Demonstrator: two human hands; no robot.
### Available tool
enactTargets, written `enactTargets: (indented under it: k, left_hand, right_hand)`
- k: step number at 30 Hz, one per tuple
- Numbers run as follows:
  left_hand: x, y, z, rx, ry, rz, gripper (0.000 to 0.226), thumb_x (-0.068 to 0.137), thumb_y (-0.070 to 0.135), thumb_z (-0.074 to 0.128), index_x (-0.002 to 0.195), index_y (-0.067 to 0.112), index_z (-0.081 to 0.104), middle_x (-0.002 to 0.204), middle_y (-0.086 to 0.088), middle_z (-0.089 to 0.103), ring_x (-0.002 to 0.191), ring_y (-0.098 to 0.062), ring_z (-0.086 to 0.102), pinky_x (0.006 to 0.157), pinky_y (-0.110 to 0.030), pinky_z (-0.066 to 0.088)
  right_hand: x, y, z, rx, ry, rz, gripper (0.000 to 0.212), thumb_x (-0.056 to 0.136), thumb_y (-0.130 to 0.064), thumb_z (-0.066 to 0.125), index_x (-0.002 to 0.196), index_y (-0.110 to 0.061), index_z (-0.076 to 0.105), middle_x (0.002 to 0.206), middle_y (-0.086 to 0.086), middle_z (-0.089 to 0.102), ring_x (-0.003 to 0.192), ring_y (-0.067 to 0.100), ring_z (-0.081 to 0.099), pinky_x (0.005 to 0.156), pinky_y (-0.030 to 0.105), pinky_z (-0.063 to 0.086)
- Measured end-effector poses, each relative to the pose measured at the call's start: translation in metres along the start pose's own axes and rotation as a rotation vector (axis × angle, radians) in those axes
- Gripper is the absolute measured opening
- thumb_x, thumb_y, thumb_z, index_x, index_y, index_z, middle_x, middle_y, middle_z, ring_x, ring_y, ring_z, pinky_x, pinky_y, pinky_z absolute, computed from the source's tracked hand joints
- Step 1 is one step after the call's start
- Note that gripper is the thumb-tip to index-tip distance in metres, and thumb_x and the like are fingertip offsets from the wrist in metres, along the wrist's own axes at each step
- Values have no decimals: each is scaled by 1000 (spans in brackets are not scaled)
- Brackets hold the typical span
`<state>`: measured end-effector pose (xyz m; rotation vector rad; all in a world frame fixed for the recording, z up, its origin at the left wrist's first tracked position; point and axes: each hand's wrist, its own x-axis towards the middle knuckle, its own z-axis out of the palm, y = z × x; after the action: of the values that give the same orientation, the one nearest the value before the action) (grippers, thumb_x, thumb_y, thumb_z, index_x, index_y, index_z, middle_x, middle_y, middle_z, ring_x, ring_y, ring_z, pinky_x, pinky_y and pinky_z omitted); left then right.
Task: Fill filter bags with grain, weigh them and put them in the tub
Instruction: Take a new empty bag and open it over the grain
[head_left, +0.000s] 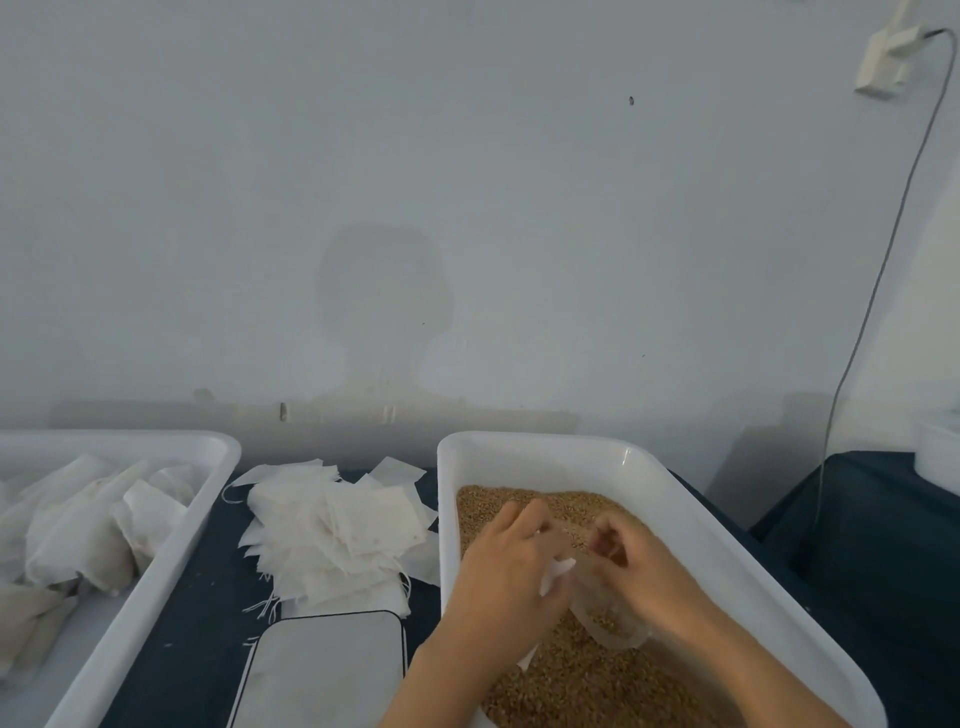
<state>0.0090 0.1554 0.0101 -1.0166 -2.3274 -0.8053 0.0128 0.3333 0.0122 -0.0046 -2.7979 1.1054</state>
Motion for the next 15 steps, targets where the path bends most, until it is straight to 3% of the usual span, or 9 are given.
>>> enactTargets:
  k: [2,5,7,11,15]
  left_hand:
    - [0,-2,1,15,-20,-73,7,92,25,47,86,24,43,94,14,46,86,-5,36,63,-8,24]
    - [-2,-7,5,32,-46,-195,6,97,29,43,99,23,43,91,12,47,82,-6,39,64,-15,28]
    - [-1,-8,6,13,-57,-262,17,97,37,44,107,22,46,94,9,52,83,-8,43,69,-19,34]
    - [1,-4,2,5,13,-299,29,87,53,54,95,24,55,90,12,55,84,-6,42,70,-19,33]
    - [0,-4,-7,19,138,-255,15,86,28,52,73,24,45,72,13,45,75,-11,43,56,-18,26]
  right_hand:
    - [-5,4,-11,-314,-50,38,9,93,-32,53,96,-23,49,93,-7,60,84,5,59,74,20,52]
    - [-16,6,-26,-446,-280,196,41,87,-54,54,112,-22,45,106,-9,56,99,9,56,78,17,47]
    - [-22,7,-28,-560,-385,232,48,84,-49,62,120,-24,44,109,-12,53,100,7,52,77,13,41]
    - [-26,12,-20,-618,-366,182,28,88,-29,63,114,-22,58,109,-11,59,95,4,55,73,12,42]
    - [-25,5,-31,-679,-258,116,13,88,-22,60,100,-24,58,98,-10,59,89,5,57,69,14,43]
